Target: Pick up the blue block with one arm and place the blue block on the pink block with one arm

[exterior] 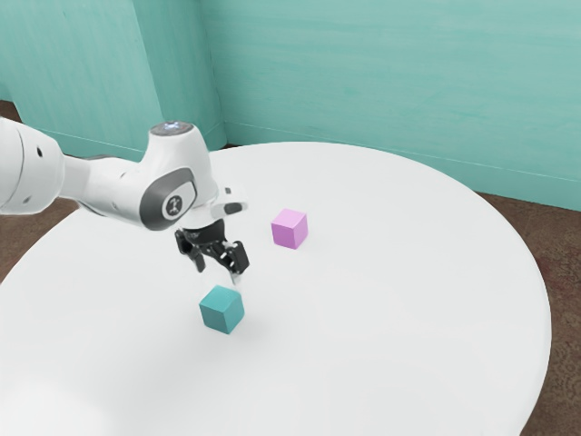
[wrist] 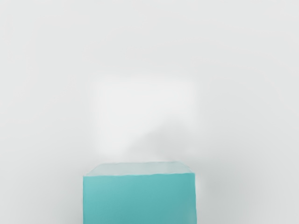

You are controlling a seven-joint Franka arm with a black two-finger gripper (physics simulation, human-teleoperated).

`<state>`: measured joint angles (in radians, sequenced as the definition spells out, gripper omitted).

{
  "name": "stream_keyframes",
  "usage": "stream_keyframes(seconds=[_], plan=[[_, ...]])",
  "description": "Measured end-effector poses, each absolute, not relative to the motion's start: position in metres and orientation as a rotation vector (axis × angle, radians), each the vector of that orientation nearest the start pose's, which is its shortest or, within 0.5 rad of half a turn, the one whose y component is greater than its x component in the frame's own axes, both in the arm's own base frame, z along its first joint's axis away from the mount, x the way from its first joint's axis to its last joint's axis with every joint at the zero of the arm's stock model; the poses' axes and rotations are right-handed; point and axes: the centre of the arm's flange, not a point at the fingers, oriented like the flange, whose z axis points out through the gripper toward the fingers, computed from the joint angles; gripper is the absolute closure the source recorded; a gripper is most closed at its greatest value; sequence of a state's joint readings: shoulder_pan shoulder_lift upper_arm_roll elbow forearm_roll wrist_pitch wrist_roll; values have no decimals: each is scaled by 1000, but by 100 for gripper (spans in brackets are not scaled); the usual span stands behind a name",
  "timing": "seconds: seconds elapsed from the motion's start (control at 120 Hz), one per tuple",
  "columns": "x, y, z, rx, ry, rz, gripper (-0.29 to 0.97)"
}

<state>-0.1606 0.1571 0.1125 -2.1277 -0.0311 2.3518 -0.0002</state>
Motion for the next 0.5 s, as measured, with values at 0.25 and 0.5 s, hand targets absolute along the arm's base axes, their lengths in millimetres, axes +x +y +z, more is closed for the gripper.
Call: stream_keyframes(seconds=[0.25,0.5], plan=[[585,-39,317,-3164,70,21,3],[592,-25,311,-3156,64,101,3]])
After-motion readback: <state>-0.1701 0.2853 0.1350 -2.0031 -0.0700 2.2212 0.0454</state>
